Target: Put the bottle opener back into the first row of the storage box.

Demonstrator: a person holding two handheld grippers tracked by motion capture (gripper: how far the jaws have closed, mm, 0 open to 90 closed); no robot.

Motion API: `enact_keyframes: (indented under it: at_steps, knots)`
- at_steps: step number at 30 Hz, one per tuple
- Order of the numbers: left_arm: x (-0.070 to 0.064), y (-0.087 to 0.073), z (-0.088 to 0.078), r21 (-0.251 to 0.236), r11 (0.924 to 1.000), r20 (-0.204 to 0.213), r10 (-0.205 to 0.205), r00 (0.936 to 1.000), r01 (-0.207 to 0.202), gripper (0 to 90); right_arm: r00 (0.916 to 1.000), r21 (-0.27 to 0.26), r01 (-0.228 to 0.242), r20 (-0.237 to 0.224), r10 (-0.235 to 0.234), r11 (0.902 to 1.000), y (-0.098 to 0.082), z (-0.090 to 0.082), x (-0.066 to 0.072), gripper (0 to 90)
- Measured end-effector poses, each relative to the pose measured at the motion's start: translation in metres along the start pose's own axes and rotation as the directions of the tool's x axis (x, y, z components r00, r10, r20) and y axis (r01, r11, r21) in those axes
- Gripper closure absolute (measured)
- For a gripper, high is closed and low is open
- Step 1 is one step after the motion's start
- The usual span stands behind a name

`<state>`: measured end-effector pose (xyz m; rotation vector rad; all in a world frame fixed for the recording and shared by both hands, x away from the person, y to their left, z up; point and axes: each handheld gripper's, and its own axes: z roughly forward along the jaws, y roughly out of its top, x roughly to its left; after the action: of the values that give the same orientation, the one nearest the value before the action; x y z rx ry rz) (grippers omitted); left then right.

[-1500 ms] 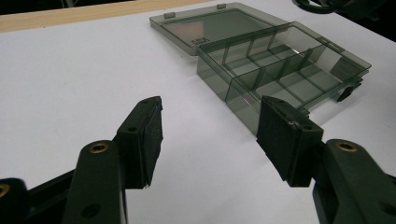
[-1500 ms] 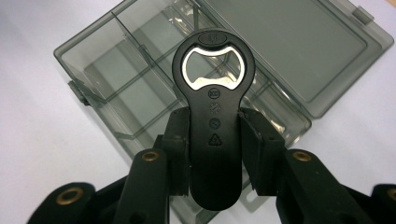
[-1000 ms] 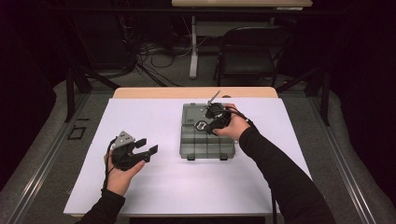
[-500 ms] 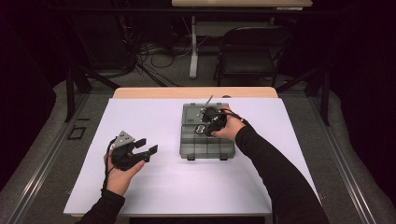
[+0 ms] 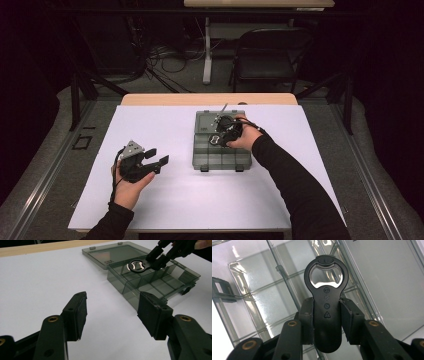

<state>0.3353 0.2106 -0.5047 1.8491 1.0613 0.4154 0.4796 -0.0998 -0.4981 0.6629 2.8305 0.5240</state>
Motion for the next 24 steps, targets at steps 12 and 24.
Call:
enact_keyframes:
  at_steps: [12,24]
  knots:
    - [0.0,0.0,0.0,-0.001,1.0,-0.002,-0.002,1.0,0.002,40.7,0.9995,-0.012,-0.03,-0.002,0.03,0.9995,-0.003,0.0,-0.002,64.8]
    - [0.0,0.0,0.0,-0.001,1.0,-0.004,-0.003,1.0,0.003,40.7,0.9968,-0.116,-0.079,0.003,0.08,0.9901,-0.007,-0.017,-0.006,56.8]
